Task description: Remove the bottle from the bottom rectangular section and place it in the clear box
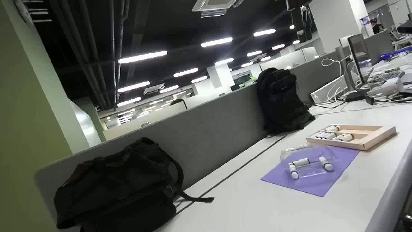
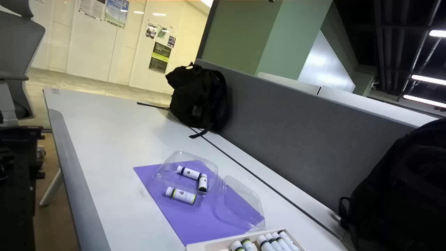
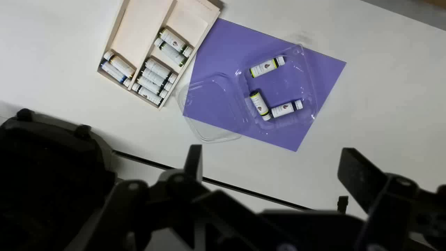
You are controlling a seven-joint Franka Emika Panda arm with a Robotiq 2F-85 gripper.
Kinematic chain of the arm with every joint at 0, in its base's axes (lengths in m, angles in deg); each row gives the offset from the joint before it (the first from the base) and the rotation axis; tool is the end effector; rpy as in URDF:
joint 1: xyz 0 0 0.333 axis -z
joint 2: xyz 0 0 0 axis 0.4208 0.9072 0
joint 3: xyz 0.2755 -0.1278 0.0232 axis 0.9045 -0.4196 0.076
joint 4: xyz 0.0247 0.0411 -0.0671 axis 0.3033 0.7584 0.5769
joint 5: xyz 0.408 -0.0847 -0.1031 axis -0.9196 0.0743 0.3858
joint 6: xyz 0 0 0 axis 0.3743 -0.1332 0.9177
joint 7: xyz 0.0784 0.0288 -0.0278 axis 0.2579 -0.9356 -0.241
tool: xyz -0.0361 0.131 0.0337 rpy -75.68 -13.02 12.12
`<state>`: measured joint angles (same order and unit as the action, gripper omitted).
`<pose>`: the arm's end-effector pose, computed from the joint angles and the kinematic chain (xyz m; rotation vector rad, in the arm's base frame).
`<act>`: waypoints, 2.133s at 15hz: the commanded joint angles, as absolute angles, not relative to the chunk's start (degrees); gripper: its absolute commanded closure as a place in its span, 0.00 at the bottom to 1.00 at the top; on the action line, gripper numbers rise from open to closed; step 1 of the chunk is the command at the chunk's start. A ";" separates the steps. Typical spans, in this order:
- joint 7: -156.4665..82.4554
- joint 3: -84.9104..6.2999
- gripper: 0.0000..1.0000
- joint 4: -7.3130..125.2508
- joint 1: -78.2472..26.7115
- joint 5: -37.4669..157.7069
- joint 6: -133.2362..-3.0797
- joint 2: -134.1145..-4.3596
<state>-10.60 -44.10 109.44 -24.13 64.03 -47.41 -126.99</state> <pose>0.3999 -0.0788 0.4903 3.0310 0.4254 0.3054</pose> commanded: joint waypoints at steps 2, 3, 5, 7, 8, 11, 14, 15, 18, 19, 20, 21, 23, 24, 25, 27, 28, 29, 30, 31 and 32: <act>-10.76 -44.28 0.00 109.35 -24.40 64.17 -47.35 -127.00; -10.76 -44.28 0.00 109.35 -24.40 64.17 -47.35 -127.06; -10.76 -44.28 0.00 109.35 -24.40 64.18 -47.36 -127.09; -10.76 -44.28 0.00 109.35 -24.40 64.18 -47.36 -127.09; -10.76 -44.28 0.00 109.35 -24.40 64.18 -47.36 -127.09; -8.56 -45.80 0.00 110.81 -25.09 63.66 -50.46 -126.69; 3.08 -51.53 0.00 114.95 -27.85 61.29 -55.92 -123.22; 6.90 -53.43 0.00 116.13 -28.44 60.84 -57.47 -121.65; 17.67 -57.66 0.00 118.86 -27.25 60.79 -61.73 -113.59; 19.84 -58.26 0.00 118.92 -26.03 61.31 -63.23 -109.75; 20.78 -58.47 0.00 118.50 -24.61 61.87 -65.13 -105.55; 21.14 -58.44 0.00 117.41 -23.37 62.07 -66.13 -101.57; 16.08 -56.72 0.00 114.28 -20.23 63.19 -66.77 -94.33; 19.62 -56.27 0.00 119.00 -20.26 61.94 -66.90 -101.61; 19.38 -55.84 0.00 117.98 -19.06 62.10 -67.48 -98.43; 19.04 -55.11 0.00 115.96 -18.09 62.29 -67.70 -94.46; 18.72 -54.84 0.00 115.39 -18.06 62.33 -67.70 -93.72; 18.58 -54.69 0.00 115.08 -18.07 62.35 -67.69 -93.54; 18.52 -54.63 0.00 114.95 -18.09 62.35 -67.68 -93.57; 18.51 -54.62 0.00 114.90 -18.09 62.35 -67.68 -93.63; 18.71 -54.52 0.00 114.61 -17.78 64.90 -69.95 -92.62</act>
<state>18.17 -57.20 114.89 -20.61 62.85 -67.73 -93.73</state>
